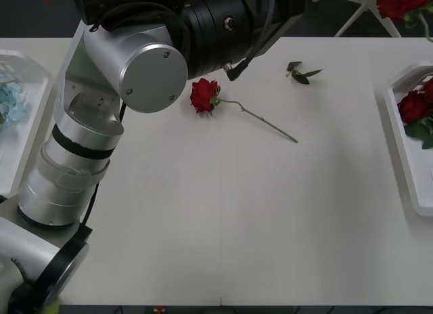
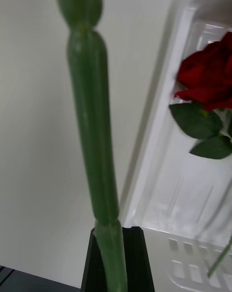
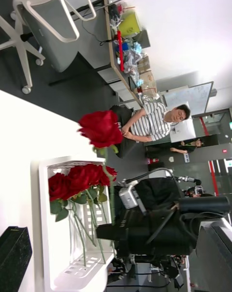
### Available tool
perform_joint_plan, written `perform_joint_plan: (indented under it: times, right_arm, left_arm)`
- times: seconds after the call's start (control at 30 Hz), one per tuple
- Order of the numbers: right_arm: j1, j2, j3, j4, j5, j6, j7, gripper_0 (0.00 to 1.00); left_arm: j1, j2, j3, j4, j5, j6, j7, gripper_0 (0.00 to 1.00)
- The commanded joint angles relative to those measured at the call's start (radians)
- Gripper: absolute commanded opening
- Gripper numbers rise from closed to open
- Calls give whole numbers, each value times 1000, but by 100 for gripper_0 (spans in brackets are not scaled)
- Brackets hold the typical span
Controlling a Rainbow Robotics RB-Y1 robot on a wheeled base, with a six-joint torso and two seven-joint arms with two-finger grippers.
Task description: Place the red flowers into the right box and the blue flowers into the left box. If a person shows an open palm, hand one flower to the person first, then continue sorting.
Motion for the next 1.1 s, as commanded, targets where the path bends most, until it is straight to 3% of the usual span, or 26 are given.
perform_joint_plan:
  times: [0.03, 0.3, 0.33, 0.5, 0.63, 0.8, 1.1]
  right_arm:
    - [30, -88, -3, 76, 48, -9, 42, 0]
    - [91, -88, -5, 190, 108, -55, 168, 0]
    - [117, -79, -3, 228, 106, -80, 177, 0]
    - [156, -28, -5, 310, 150, -152, 178, 0]
    - [154, 18, -8, 388, 187, -187, 172, 0]
    - [154, 73, -9, 474, 215, -230, 171, 0]
    - [154, 136, -9, 549, 252, -269, 168, 0]
  left_arm:
    - [5, 93, 62, -63, 43, 155, -81, 100]
    - [51, 212, 243, -63, 359, 365, -480, 100]
    - [86, 248, 309, -17, 504, 399, -650, 100]
    - [175, 355, 385, 159, 854, 434, -1116, 100]
    - [243, 456, 355, 244, 1050, 428, -1362, 100]
    - [283, 656, 208, 261, 1291, 330, -1558, 100]
    - [289, 866, 78, 259, 1570, 284, -1859, 100]
